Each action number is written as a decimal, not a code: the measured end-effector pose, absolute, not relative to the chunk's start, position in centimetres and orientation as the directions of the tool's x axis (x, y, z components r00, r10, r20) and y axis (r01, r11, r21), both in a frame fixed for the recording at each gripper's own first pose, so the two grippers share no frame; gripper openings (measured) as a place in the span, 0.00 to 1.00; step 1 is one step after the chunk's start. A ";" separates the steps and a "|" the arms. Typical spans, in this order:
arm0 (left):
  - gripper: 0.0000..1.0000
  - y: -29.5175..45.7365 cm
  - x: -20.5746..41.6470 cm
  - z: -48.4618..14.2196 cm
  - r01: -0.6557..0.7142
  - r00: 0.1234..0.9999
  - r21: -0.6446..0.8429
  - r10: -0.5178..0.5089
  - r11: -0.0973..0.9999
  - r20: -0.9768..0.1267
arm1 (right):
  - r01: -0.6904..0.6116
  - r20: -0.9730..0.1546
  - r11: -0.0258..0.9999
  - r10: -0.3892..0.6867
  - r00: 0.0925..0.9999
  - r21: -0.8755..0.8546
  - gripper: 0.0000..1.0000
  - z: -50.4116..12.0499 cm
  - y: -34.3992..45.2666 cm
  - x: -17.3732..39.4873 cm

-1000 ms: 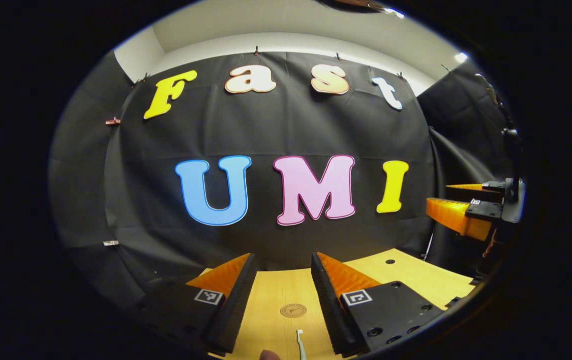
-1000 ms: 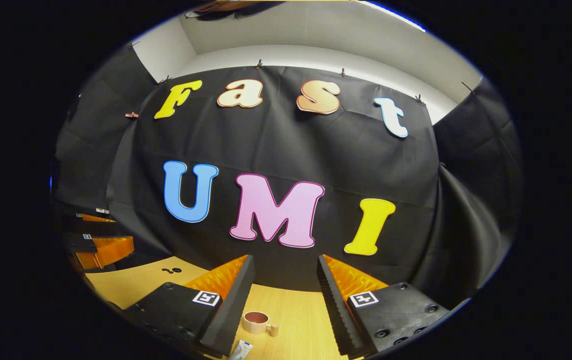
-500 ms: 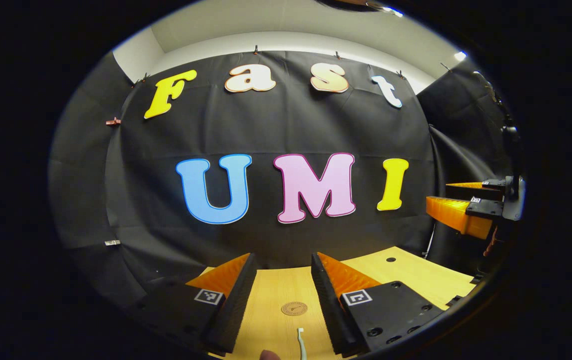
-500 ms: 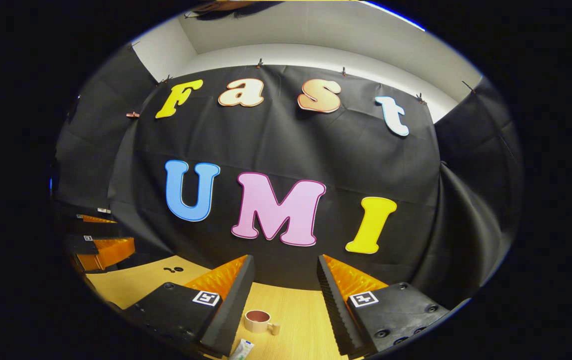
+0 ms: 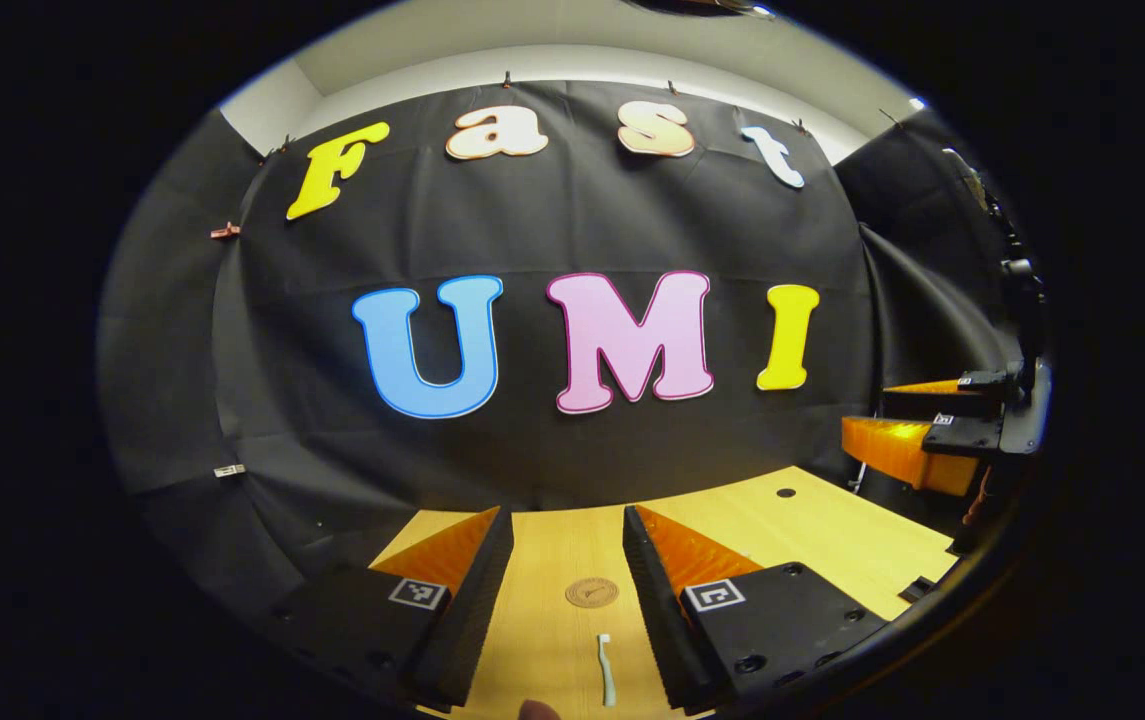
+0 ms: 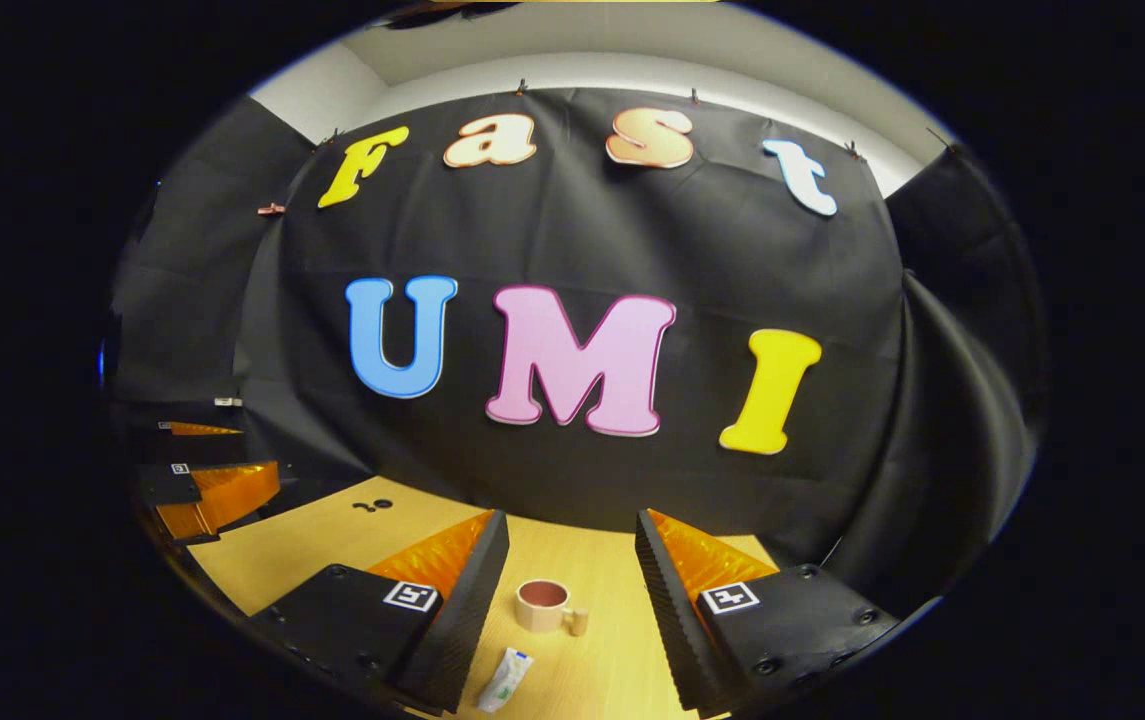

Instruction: Put the toothbrush and toothpaste on the desktop into the cup, then pick up the cup and place it on the coaster on the desktop.

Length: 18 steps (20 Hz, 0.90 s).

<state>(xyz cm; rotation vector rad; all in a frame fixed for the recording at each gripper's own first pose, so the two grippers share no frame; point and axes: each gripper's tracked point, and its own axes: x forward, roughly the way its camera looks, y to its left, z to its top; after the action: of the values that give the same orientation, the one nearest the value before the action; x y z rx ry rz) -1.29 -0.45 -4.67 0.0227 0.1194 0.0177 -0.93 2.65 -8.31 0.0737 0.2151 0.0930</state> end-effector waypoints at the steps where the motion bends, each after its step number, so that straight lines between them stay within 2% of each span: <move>1: 0.72 -0.5 -1.4 -5.5 -0.020 0.991 0.028 0.024 0.999 -0.133 | -0.104 -0.255 0.988 0.131 0.958 0.114 0.79 -9.9 3.4 -1.2; 4: 0.72 -0.9 -2.0 -7.4 -0.024 0.984 0.044 0.031 0.999 -0.178 | -0.119 -0.405 0.967 0.204 0.891 0.225 0.81 -15.6 5.5 -1.9; 10: 0.72 -2.5 -2.7 -13.1 -0.003 0.957 0.048 0.017 0.999 -0.291 | 0.033 -0.711 0.938 0.239 0.661 0.346 0.83 -28.9 6.8 -3.3; 18: 0.76 -3.0 -2.5 -21.3 -0.024 0.889 0.048 0.043 0.999 -0.456 | 0.070 -0.862 0.933 0.296 0.412 0.354 0.83 -40.4 9.7 -3.7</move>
<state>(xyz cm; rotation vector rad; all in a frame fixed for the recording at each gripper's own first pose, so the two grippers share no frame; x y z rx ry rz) -2.45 -3.02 -21.28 0.0409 0.4749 0.0348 -3.68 9.67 -40.39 0.3617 1.1443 0.1465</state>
